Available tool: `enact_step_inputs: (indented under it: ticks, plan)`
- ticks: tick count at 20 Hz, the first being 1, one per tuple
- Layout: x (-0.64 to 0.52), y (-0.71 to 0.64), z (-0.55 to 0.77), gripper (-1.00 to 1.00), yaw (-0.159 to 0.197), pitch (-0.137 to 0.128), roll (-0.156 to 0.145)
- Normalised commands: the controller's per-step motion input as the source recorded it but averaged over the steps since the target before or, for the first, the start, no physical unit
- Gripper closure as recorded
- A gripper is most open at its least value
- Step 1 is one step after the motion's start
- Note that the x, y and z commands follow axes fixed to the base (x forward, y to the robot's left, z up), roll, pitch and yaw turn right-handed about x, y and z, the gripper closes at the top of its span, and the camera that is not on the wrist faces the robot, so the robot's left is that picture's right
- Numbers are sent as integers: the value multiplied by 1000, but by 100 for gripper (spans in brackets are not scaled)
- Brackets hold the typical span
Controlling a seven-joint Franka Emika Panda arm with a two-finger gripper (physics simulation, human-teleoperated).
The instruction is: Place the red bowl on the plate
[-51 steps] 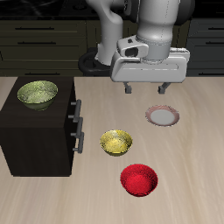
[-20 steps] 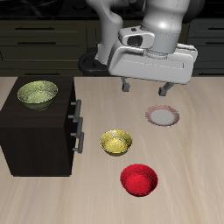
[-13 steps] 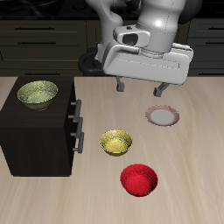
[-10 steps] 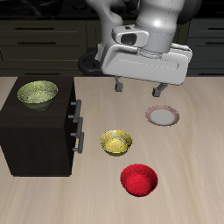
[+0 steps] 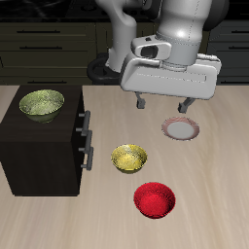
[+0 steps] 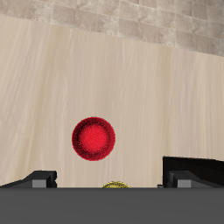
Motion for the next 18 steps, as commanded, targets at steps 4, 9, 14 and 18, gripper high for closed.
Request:
enact_step_inputs:
  ticks: [4,9,14,18]
  plan:
    - [-1,31,-22,-100,-36,20,46]
    - [4,-66,14,-100,-9,-6,7]
    - [-10,-75,-85,-100,2,1,2]
    - [19,-36,-357,-100,2,37,11]
